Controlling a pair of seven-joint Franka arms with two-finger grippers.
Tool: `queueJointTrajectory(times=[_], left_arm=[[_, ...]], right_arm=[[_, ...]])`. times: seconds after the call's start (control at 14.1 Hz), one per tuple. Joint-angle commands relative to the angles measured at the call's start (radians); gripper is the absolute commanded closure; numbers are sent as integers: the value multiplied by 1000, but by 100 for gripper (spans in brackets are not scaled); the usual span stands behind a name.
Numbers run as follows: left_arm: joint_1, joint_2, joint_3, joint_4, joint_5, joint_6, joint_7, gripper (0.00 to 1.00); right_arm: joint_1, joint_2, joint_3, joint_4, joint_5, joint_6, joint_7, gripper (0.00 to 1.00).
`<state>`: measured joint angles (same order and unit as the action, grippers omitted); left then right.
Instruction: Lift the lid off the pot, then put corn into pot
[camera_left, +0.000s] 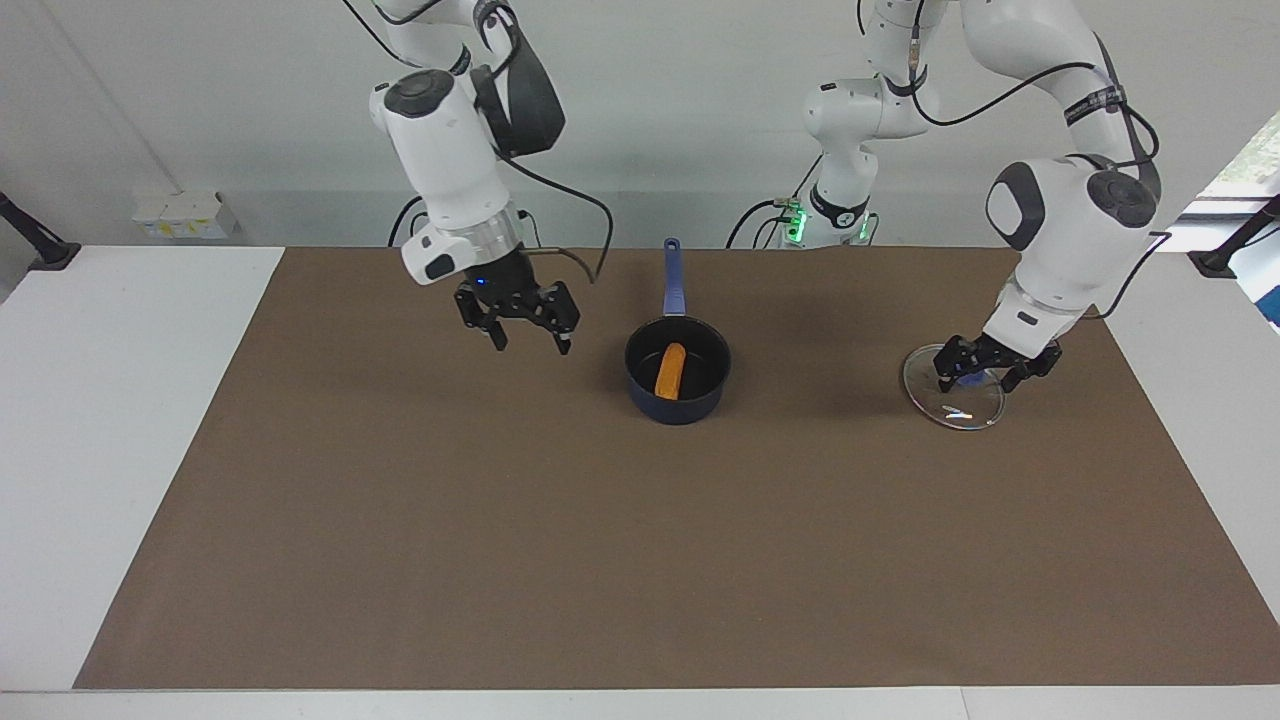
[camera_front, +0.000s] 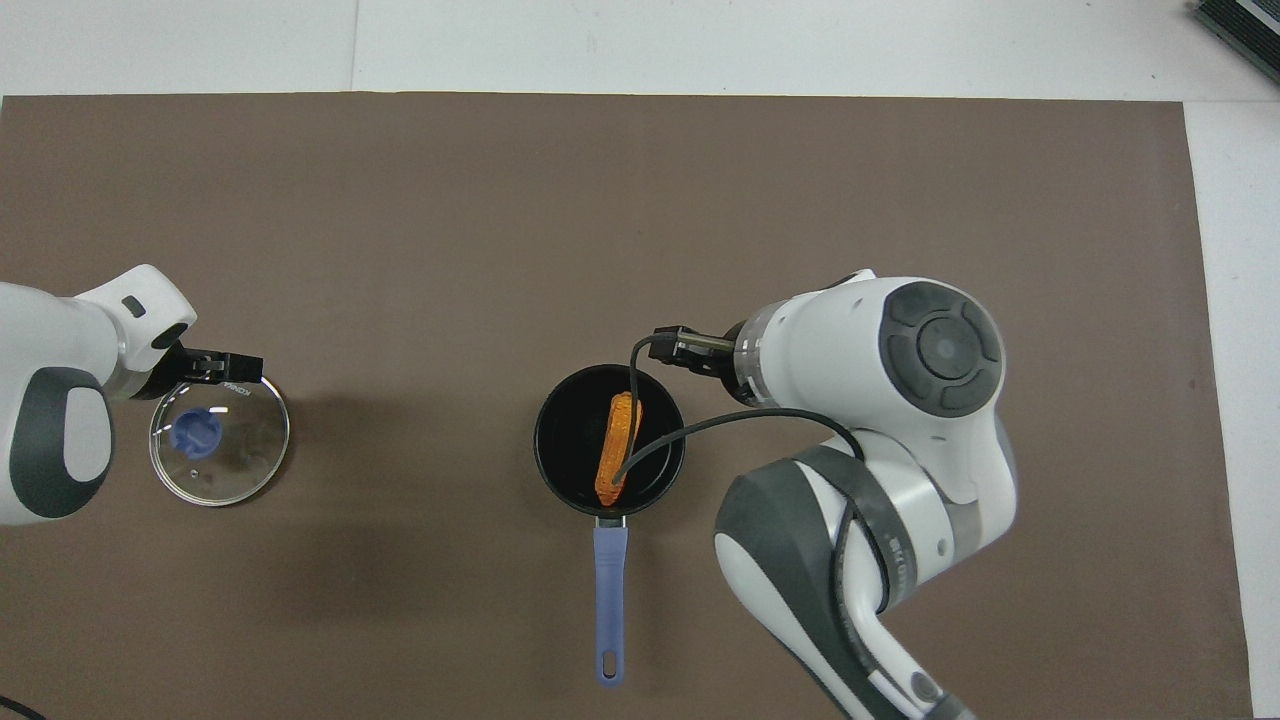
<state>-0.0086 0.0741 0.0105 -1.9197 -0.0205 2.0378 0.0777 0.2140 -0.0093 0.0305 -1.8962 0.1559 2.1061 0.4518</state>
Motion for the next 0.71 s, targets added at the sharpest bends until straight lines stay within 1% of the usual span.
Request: queueJointTrajectory(times=[0.0,0.14,0.28,0.43,0.57,0.64], left_arm=[[-11,23,3,160,5,-154,-12,0],[-14,21,3,234,4,-240,-13,0],[-14,10,2,289,-1,-321,-18,0],[-13,6,2,350,1,-407,-18,0],[-11,-2,6,395,1,-479,-19,0],[-11,-5,9,412,4,-510,-19,0]], right_arm=[[-86,-61,12,-12,-73,-49,-92,0],[-137,-75,12,23,-102,-104,-131,0],[-172,-66,12,92,-117,-190,-169,0],[-186,-60,14,140,-168,-238,-203,0],[-188,-51,14,175,-191,-270,-237,0],[-192,-41,12,208,-197,-300,-252,0]])
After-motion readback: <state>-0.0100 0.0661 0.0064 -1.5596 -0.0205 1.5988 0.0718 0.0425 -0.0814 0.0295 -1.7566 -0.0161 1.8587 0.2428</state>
